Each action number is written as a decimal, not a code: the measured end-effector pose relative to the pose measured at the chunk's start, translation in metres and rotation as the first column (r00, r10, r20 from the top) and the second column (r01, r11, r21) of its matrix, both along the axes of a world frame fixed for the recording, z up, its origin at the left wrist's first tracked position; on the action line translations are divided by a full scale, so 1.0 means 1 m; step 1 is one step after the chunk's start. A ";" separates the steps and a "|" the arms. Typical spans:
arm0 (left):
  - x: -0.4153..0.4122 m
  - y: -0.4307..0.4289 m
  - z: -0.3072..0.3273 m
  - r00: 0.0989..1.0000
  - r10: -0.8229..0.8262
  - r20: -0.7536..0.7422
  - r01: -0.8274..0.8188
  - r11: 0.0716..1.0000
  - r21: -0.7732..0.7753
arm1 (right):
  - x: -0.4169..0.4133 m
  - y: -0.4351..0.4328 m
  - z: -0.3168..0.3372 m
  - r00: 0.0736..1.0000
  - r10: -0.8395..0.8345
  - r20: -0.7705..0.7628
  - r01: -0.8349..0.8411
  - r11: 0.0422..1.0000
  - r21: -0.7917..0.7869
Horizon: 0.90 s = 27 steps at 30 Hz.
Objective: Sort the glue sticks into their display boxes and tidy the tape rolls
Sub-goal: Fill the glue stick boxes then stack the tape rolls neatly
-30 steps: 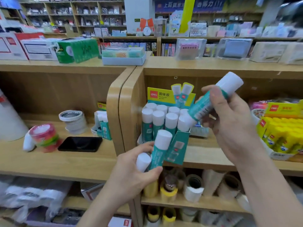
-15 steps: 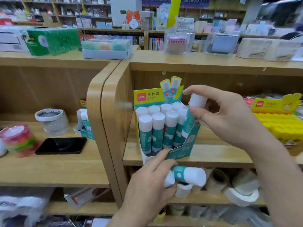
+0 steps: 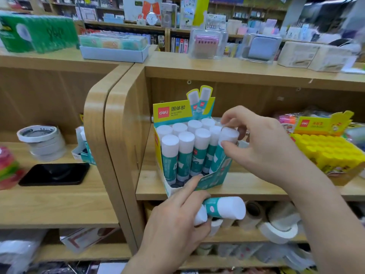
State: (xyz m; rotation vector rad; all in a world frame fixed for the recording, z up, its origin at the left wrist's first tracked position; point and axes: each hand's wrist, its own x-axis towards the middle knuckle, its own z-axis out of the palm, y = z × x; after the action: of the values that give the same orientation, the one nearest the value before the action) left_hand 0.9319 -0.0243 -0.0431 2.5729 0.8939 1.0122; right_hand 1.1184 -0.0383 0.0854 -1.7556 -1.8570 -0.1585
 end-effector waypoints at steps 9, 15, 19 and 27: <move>0.001 0.002 0.001 0.987 0.010 0.158 0.004 0.996 -0.089 | -0.004 -0.003 -0.008 0.995 -0.041 0.095 0.033 0.996 0.084; 0.001 0.003 0.007 0.985 0.050 0.168 -0.036 0.996 -0.085 | -0.008 -0.004 -0.009 0.973 -0.059 0.224 0.022 0.986 0.164; 0.002 0.001 0.013 0.978 0.077 0.192 -0.059 0.993 -0.098 | -0.007 -0.008 -0.010 0.961 -0.077 0.264 0.032 0.985 0.170; 0.001 -0.003 0.023 0.961 0.090 0.262 -0.021 0.967 -0.255 | 0.003 -0.019 -0.015 0.997 0.015 0.079 -0.022 0.996 0.091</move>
State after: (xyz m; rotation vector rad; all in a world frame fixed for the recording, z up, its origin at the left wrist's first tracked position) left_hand 0.9330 -0.0274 -0.0197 2.1493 0.9555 1.1530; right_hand 1.1216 -0.0570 0.0705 -1.6918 -1.8895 -0.3042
